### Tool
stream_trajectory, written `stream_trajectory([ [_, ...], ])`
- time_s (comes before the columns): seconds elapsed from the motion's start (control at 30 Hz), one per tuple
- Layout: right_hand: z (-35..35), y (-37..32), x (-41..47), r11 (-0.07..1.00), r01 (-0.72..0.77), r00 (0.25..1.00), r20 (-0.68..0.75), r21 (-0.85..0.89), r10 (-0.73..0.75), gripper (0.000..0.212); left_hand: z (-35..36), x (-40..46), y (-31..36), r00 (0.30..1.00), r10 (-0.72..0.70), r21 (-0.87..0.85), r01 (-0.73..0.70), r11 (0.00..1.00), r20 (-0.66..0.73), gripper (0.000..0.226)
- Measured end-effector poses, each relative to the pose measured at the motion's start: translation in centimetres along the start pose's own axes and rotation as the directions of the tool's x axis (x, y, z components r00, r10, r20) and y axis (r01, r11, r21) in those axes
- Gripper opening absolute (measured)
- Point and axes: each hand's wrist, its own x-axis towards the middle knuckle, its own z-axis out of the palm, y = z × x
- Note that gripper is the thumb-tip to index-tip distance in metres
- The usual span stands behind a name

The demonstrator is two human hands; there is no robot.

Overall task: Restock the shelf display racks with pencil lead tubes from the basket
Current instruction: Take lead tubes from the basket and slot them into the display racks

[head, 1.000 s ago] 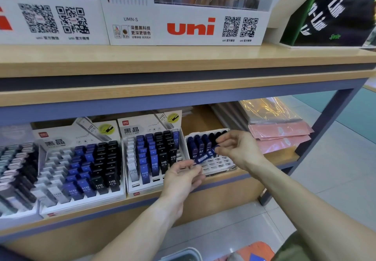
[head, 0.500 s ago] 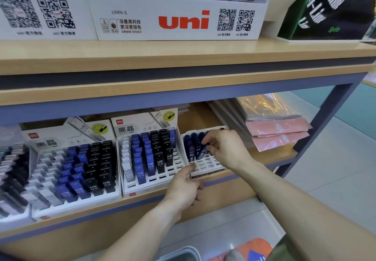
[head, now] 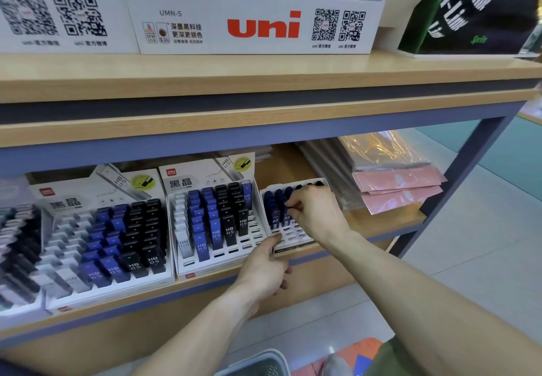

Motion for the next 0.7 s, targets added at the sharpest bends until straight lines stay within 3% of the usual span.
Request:
stream_trajectory([
  [0.17, -0.3, -0.4, -1.1, 1.000, -0.023, 1.000, -0.020, -0.003, 0.023, 0.036, -0.6, -0.2, -0.8, 0.998, 0.055, -0.009, -0.055, 0.998, 0.006, 0.057],
  [0.27, -0.7, -1.7, -2.5, 1.000, 0.006, 0.999, -0.037, 0.015, -0.006, 0.028, -1.6, -1.0, -1.8, 0.992, 0.125, 0.089, -0.124, 0.988, -0.003, 0.043],
  [0.4, 0.3, -4.1, -6.8, 0.994, 0.027, 0.973, 0.224, 0.105, -0.050, 0.022, -3.7, -3.2, -4.2, 0.971, 0.235, 0.426, -0.233, 0.874, 0.049, 0.023],
  [0.5, 2.3, -5.2, -10.8, 0.985, 0.024, 0.888, 0.448, 0.170, -0.099, 0.020, -5.0, -5.4, -7.6, 0.961, 0.211, 0.671, -0.276, 0.688, 0.180, 0.010],
  [0.57, 3.9, -5.6, -13.2, 0.986, 0.026, 0.811, 0.573, 0.162, -0.115, 0.022, -5.7, -6.4, -10.4, 0.956, 0.134, 0.766, -0.290, 0.574, 0.261, 0.022],
  [0.7, 9.2, -6.0, -18.3, 0.992, -0.051, 0.622, 0.781, 0.118, -0.061, 0.037, -6.5, -8.3, -17.0, 0.962, -0.058, 0.809, -0.193, 0.555, 0.268, 0.039],
])
